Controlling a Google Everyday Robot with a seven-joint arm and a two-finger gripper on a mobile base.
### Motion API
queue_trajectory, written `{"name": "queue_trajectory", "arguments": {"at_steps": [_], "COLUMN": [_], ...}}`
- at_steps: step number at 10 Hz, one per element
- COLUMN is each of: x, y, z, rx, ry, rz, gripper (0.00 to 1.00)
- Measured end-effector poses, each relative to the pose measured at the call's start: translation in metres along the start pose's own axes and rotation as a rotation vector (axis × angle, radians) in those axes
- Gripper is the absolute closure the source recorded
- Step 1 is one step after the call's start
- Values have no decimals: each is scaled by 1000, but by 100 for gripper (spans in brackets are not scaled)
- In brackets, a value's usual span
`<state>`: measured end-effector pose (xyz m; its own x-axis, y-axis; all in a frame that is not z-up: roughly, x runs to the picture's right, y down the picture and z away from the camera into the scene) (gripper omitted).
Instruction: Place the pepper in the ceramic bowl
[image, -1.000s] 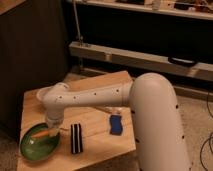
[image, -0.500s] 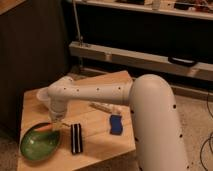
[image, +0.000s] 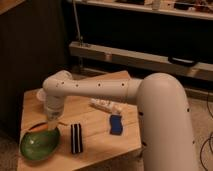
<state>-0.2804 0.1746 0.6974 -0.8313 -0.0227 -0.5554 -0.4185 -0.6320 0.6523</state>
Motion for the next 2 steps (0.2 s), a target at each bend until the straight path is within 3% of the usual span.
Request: {"name": "queue_trajectory", "arguments": {"at_steps": [2], "x": [-9], "y": [-6], "z": [12], "rx": [50], "ry": [36], "rz": [16], "gripper": [20]}}
